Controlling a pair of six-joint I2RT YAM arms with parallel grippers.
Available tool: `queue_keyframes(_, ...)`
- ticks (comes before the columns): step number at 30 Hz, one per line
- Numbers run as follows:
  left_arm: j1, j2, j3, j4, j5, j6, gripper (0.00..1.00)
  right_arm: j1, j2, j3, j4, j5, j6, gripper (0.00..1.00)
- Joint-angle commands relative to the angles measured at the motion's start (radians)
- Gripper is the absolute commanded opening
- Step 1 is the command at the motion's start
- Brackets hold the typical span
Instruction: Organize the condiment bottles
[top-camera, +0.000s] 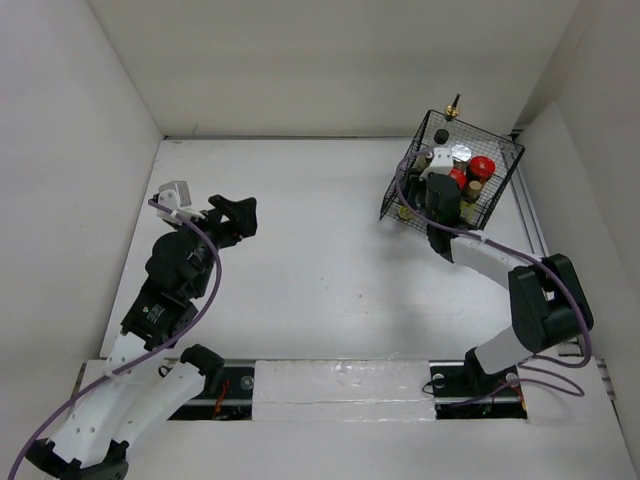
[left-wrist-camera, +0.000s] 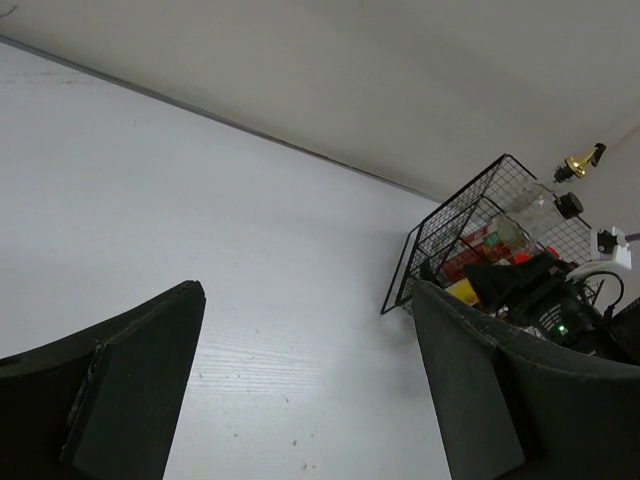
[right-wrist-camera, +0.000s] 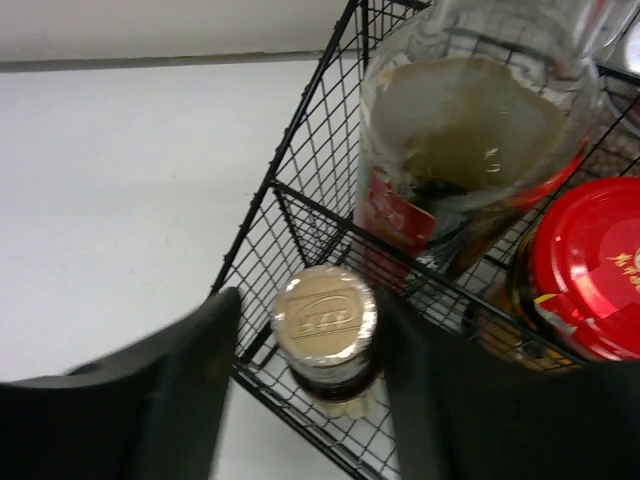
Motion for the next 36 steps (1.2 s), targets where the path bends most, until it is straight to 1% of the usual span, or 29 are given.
queue_keyframes(1,-0.003,0.0,0.026,0.031,-0.006,0.013,0.81,0.025,-0.006,0.028,0.023,0.027,0.005,0.59)
queue_keyframes(2,-0.003,0.0,0.026,0.031,-0.006,0.022,0.83,0.025,-0.021,0.028,0.011,0.039,0.005,0.69)
queue_keyframes(4,-0.003,0.009,0.026,0.031,-0.006,0.022,0.86,0.025,-0.06,0.039,-0.026,0.054,0.005,0.79)
queue_keyframes(5,-0.003,0.009,0.026,0.031,0.009,0.022,0.87,0.034,-0.074,0.039,-0.036,0.066,0.005,0.89)
queue_keyframes(6,-0.003,0.009,0.026,0.031,0.021,0.034,0.91,0.034,-0.106,0.051,-0.05,0.067,0.005,0.93)
queue_keyframes(8,-0.003,0.009,0.026,0.031,0.043,0.044,0.94,0.034,-0.143,0.064,-0.102,0.076,0.005,1.0)
queue_keyframes(10,-0.003,0.018,0.036,0.031,0.053,0.053,1.0,0.043,-0.207,0.076,-0.144,0.085,-0.004,1.0)
queue_keyframes(13,-0.003,0.018,0.036,0.031,0.064,0.062,1.0,0.063,-0.288,0.099,-0.182,0.085,-0.004,1.0)
queue_keyframes(18,-0.003,0.009,0.036,0.031,0.064,0.062,1.0,0.131,-0.379,0.169,-0.312,0.073,-0.05,1.0)
queue_keyframes(21,-0.003,0.0,0.036,0.031,0.064,0.071,1.0,0.192,-0.413,0.19,-0.34,-0.033,-0.061,1.0)
queue_keyframes(22,-0.003,0.0,0.036,0.031,0.064,0.071,1.0,0.21,-0.413,0.19,-0.34,-0.13,-0.061,1.0)
queue_keyframes(23,-0.003,0.0,0.036,0.031,0.075,0.071,1.0,0.258,-0.413,0.19,-0.34,-0.166,-0.052,1.0)
queue_keyframes(25,-0.003,0.0,0.036,0.031,0.075,0.071,1.0,0.319,-0.365,0.168,-0.326,-0.235,-0.039,1.0)
queue_keyframes(26,-0.003,-0.009,0.036,0.031,0.075,0.071,1.0,0.386,-0.341,0.168,-0.317,-0.272,-0.029,1.0)
queue_keyframes(28,-0.003,-0.02,0.036,0.031,0.075,0.071,1.0,0.456,-0.255,0.15,-0.317,-0.272,-0.019,1.0)
queue_keyframes(29,-0.003,-0.02,0.036,0.031,0.075,0.071,1.0,0.489,-0.224,0.15,-0.317,-0.253,-0.019,1.0)
queue_keyframes(30,-0.003,-0.032,0.036,0.031,0.075,0.071,1.0,0.554,-0.195,0.15,-0.317,-0.233,-0.003,1.0)
queue_keyframes(31,-0.003,-0.043,0.036,0.031,0.075,0.071,1.0,0.585,-0.146,0.137,-0.308,-0.22,0.01,1.0)
queue_keyframes(33,-0.003,-0.052,0.036,0.031,0.075,0.071,1.0,0.65,-0.109,0.127,-0.282,-0.196,0.023,1.0)
queue_keyframes(36,-0.003,-0.052,0.036,0.031,0.075,0.071,1.0,0.691,-0.049,0.09,-0.234,-0.161,0.05,1.0)
